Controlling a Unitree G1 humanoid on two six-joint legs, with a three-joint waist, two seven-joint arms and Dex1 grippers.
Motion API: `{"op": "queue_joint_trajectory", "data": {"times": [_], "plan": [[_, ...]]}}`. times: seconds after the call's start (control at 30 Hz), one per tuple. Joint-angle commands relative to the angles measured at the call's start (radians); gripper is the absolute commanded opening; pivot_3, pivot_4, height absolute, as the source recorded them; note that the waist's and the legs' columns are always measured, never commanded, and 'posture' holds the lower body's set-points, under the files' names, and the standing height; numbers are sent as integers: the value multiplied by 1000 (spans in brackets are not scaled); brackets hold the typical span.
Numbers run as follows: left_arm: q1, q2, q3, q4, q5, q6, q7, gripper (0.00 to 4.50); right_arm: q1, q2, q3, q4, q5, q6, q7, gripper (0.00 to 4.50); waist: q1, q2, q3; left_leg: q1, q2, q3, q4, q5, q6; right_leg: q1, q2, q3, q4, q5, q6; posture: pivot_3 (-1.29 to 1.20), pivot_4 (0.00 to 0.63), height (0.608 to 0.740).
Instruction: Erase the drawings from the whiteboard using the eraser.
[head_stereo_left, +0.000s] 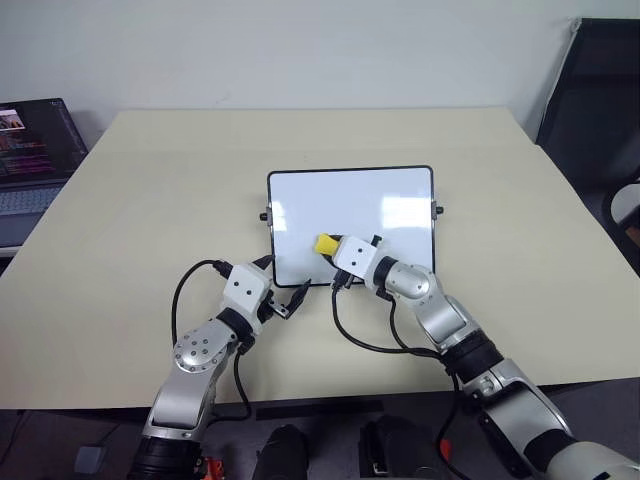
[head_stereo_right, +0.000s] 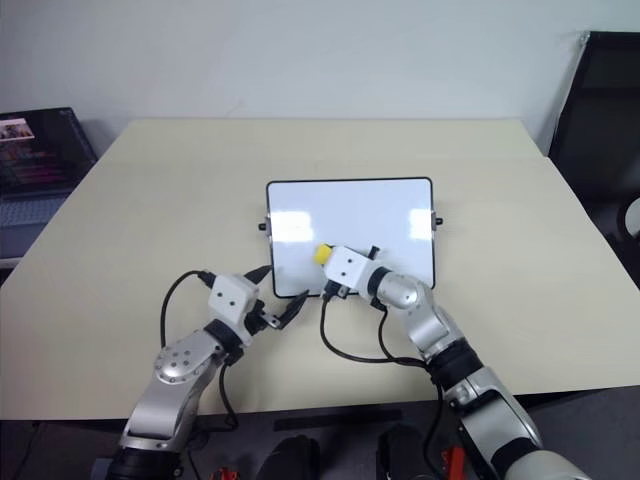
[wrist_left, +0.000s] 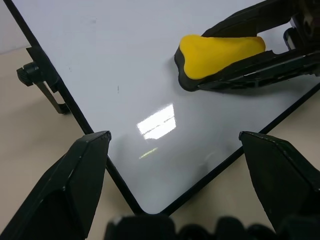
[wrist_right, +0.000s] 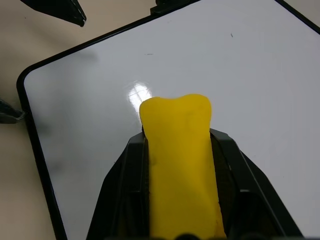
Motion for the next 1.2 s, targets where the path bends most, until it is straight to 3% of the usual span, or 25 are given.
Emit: {"op": "queue_joint_trajectory", "data": {"times": [0.03, 0.23, 0.5, 0.77, 1.2], "plan": [[0, 7, 3, -53, -3, -2, -1, 4500, -8, -10, -49, 27, 22, 61, -2, 1228, 1, 0, 0, 1, 0, 0, 0, 0, 0, 1, 0, 0, 0, 0, 0, 0, 150, 740], [-13, 12, 6, -42, -5, 1, -7, 4500, 23, -46, -69, -16, 51, 132, 32, 1228, 5, 0, 0, 4, 0, 0, 0, 0, 0, 4, 0, 0, 0, 0, 0, 0, 150, 740], [-33, 3, -8, -16, -3, -10, -7, 4500, 181, -147, -81, -195, 72, 264, 107, 1228, 8, -1, -1, 4, -1, 0, 0, 0, 0, 5, -1, 0, -1, 0, 0, 0, 150, 740], [-47, -3, -15, 10, -2, -23, -13, 4500, 253, -223, -95, -278, 67, 292, 115, 1228, 5, -2, -1, 6, -1, 1, 0, 0, 0, 5, -1, 0, -1, -4, -5, 0, 150, 740], [-85, -9, -21, 51, 0, -42, -32, 4500, 148, -61, -97, -281, 110, 123, -12, 1228, -2, -2, 1, 2, 0, 2, -2, 0, 0, 1, 0, 0, -2, -1, -1, 0, 150, 740]]}}
